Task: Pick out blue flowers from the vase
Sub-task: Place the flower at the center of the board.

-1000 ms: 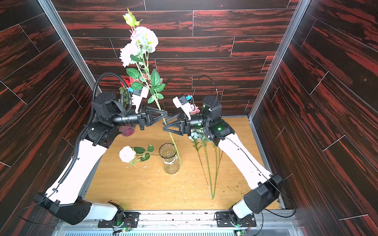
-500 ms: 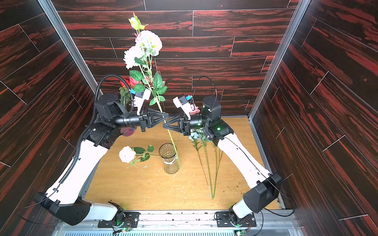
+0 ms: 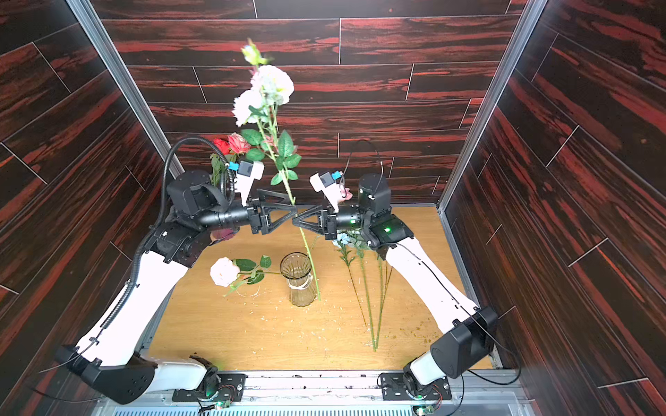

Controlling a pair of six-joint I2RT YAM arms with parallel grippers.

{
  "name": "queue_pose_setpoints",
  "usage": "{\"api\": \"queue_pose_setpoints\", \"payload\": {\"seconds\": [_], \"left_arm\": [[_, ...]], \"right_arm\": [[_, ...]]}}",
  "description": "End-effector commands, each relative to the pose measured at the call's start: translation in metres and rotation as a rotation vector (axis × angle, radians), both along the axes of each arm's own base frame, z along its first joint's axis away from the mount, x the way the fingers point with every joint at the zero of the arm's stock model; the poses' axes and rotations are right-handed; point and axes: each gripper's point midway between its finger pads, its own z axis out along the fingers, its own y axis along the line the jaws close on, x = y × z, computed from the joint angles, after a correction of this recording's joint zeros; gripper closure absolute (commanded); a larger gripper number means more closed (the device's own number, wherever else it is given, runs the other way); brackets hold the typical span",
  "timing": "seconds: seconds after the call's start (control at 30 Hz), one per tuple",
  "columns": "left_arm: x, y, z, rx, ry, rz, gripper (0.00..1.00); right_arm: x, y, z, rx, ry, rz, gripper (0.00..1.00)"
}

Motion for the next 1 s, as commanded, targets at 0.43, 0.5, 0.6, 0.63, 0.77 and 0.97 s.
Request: {"api": "queue_pose_setpoints", "payload": {"seconds": [0.43,0.5,0.6,0.63,0.77,0.97], "left_arm": [[-0.001,0.086,-0.009,0.025,-0.120,0.530,0.18],[0.004,0.093,-0.021,0.037,-0.107,0.584,0.18],[0.008,0.095,-0.037,0.038,-0.078,0.604,0.18],[0.009,0.095,-0.042,0.035,-0.070,0.608,0.18],[0.013,0.113,-0.053,0.015,-0.080,0.711,0.19],[-0.001,0.155,-0.051,0.005,-0.151,0.907,0.19]], "right_arm": [[0.019,-0.084,0.004,-0.156,-0.083,-0.578,1.00],[0.026,-0.100,-0.002,-0.195,-0.068,-0.662,1.00],[0.036,-0.126,-0.013,-0.249,-0.047,-0.788,1.00],[0.039,-0.134,-0.016,-0.261,-0.042,-0.823,1.00],[0.046,-0.170,-0.025,-0.303,-0.034,-0.973,1.00],[0.059,-0.225,-0.044,-0.370,0.024,-1.162,1.00]]}}
